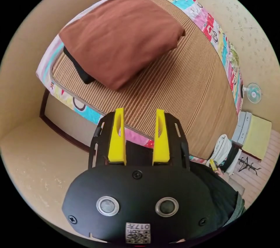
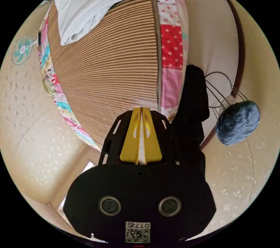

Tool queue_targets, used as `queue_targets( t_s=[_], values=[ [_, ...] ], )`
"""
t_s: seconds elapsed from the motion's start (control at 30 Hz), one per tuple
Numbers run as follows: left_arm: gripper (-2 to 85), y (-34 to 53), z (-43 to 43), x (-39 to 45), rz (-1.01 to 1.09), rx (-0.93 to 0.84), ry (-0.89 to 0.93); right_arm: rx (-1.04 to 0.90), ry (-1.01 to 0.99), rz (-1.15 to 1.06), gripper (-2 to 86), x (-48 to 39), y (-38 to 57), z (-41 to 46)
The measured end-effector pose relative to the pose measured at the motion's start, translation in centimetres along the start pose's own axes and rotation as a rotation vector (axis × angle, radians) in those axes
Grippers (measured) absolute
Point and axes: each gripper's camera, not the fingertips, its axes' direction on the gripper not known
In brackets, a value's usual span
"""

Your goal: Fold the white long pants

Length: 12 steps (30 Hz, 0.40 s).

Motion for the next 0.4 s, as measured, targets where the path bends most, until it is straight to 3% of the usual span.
queue_targets(
  t_s=[0.03,0.17,0.23,0.33,0.4],
  values=[
    [15.7,-0.7,-0.4,0.9,0.089,0.05,-0.097,-0.006,-0.036,-0.024,0.2,-0.7,0.5,0.1],
    [18.0,-2.9,3.0,4.2,0.39,-0.039,-0.196,-0.013,-0.146,-0.166,0.2,-2.2,3.7,-1.6],
    [17.6,-3.2,4.8,4.7,0.428,-0.087,-0.244,0.011,-0.189,-0.152,0.2,-0.1,4.5,-3.4],
    [15.5,-3.6,8.2,4.5,0.442,-0.219,-0.412,0.077,-0.382,-0.058,0.2,6.2,5.4,-7.0],
    [13.7,-3.2,8.8,4.4,0.483,-0.247,-0.422,0.145,-0.549,-0.015,0.3,11.6,6.2,-9.7]
  ],
)
